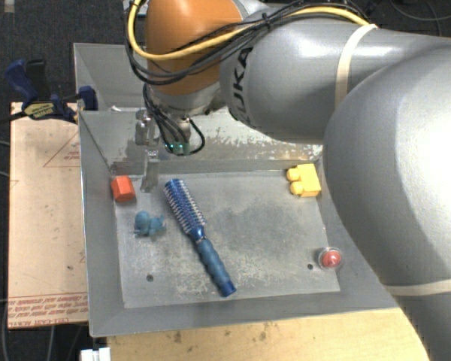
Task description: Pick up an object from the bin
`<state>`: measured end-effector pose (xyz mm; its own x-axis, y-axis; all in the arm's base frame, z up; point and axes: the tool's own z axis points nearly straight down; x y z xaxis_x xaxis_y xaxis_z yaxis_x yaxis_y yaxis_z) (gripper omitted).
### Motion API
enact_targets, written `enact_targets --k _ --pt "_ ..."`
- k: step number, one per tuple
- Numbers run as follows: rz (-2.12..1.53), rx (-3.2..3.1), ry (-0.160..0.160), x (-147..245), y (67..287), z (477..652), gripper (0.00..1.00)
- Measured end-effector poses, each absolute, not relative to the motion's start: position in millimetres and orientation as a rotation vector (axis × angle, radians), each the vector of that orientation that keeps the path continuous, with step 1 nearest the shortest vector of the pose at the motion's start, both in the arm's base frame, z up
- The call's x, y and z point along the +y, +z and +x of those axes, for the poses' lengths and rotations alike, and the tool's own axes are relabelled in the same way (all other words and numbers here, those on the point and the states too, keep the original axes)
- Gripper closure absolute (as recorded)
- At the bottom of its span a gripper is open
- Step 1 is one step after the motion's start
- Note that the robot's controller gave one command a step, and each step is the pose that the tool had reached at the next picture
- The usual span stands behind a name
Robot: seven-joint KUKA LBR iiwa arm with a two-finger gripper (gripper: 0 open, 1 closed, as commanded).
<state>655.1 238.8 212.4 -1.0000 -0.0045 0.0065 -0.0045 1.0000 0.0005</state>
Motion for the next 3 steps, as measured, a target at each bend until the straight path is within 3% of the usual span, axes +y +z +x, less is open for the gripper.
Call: enact_targets --k 1,2,3 --pt "0.103 -3.131 0.004 195 118 622.2 0.0" --pt "0.867 -3.018 -0.002 169 69 604.0 0.0" --pt "1.07 -2.959 -0.003 179 70 634.2 0.0"
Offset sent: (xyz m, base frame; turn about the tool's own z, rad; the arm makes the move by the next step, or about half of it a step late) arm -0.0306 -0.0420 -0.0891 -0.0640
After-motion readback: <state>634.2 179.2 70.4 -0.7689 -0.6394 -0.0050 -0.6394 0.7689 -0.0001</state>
